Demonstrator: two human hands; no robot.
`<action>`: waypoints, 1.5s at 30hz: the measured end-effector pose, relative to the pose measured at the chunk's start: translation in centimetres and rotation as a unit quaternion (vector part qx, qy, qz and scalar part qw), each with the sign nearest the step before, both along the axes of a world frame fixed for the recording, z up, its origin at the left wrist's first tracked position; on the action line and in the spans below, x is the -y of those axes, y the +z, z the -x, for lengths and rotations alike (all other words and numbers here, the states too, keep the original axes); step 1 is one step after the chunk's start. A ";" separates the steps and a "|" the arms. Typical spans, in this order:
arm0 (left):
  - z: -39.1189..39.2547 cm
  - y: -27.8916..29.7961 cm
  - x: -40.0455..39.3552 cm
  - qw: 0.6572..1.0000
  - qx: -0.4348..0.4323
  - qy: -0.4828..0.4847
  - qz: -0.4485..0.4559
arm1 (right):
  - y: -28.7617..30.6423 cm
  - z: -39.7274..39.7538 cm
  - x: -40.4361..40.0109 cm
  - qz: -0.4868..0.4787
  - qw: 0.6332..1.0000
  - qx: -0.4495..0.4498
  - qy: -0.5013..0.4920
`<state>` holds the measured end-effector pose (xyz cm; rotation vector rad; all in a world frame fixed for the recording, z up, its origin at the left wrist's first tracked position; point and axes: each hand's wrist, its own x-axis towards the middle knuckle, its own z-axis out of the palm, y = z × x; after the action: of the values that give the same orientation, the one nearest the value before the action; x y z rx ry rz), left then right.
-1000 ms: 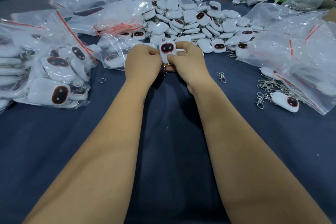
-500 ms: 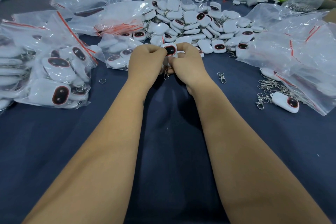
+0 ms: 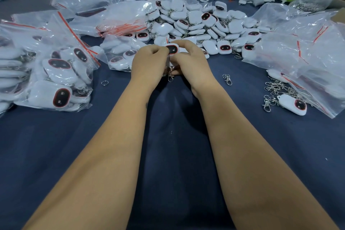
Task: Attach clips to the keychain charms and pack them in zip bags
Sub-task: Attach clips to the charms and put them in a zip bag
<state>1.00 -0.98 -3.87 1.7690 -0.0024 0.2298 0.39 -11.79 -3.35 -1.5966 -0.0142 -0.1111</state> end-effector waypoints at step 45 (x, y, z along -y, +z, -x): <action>0.2 0.3 0.1 0.995 0.015 -0.001 -0.097 | 0.1 -0.1 0.0 0.009 1.000 -0.007 -0.006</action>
<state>0.77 -1.12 -3.58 1.9581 -0.0500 0.2608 0.54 -11.74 -3.30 -1.6157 0.0046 -0.1100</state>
